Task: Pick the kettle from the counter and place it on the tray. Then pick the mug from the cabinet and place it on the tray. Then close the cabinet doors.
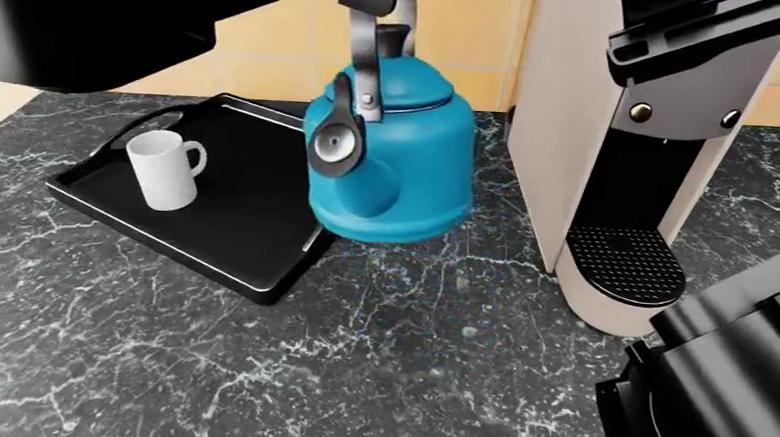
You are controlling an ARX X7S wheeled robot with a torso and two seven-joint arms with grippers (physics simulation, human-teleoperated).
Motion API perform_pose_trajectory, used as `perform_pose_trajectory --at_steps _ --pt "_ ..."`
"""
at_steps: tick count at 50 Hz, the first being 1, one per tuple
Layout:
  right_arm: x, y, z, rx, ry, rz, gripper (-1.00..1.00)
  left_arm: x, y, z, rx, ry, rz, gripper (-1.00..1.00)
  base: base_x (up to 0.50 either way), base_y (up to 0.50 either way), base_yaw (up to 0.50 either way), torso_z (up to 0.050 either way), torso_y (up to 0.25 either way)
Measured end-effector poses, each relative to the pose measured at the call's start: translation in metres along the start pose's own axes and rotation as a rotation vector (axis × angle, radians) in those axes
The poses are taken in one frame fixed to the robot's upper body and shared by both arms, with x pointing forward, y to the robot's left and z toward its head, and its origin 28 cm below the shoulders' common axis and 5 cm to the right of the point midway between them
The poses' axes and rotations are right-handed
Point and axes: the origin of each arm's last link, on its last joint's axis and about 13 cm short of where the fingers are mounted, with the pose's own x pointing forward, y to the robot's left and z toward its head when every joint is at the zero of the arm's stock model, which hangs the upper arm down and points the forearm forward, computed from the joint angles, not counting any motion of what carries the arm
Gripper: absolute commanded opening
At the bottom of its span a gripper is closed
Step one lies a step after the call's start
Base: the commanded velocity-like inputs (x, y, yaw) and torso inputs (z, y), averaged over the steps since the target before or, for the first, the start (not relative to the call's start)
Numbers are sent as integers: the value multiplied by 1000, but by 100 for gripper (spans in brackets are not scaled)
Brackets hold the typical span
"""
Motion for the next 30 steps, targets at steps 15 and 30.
perform_pose_trajectory --at_steps 15,30 --pt "1 0 -4 4 5 -1 100 16 14 7 -4 -69 85 -100 0 0 0 0 1" --pt "1 1 -7 7 12 -2 100 39 29 6 2 -116 181 -100 0 0 0 1 1"
